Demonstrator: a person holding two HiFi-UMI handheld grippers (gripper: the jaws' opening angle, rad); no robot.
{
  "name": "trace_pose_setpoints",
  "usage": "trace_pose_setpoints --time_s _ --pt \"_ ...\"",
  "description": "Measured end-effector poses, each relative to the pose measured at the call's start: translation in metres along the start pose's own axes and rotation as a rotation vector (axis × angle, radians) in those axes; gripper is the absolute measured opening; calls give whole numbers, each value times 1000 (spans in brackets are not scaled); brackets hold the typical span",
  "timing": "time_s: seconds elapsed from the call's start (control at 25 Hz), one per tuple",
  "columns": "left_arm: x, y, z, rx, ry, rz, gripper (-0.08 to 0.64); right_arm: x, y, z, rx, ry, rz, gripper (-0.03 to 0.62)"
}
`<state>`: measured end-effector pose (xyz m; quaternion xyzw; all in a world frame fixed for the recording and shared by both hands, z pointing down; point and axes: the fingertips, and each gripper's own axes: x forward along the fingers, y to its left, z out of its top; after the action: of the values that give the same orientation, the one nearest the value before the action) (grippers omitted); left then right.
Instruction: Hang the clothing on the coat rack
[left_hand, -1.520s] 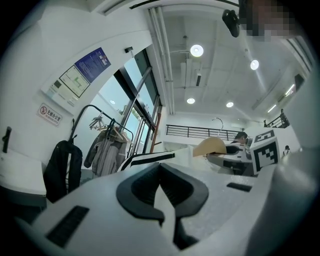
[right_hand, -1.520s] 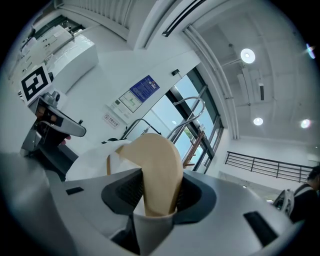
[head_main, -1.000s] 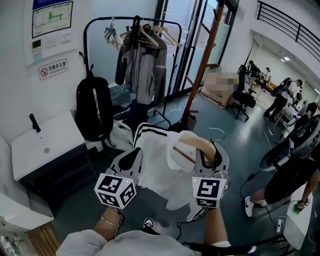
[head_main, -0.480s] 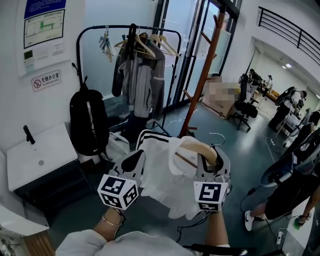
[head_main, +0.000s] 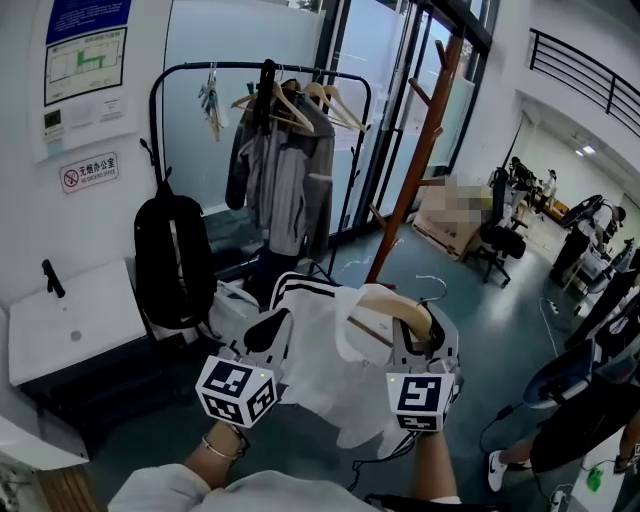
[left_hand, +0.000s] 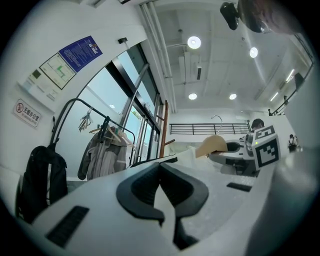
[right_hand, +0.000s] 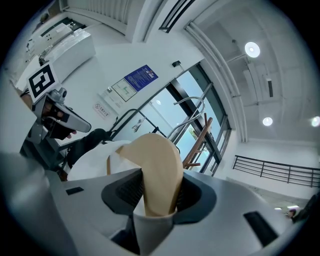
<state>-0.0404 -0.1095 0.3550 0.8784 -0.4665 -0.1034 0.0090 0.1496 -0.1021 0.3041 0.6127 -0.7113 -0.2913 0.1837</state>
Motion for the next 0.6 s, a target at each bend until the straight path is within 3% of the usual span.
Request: trace_pose_setpoints --time_s 0.28,0.6 --pt "20 7 -15 26 49 19 8 26 -1 -29 43 23 25 176" --pt "55 16 -19 28 53 7 8 53 -5 -35 44 8 51 176"
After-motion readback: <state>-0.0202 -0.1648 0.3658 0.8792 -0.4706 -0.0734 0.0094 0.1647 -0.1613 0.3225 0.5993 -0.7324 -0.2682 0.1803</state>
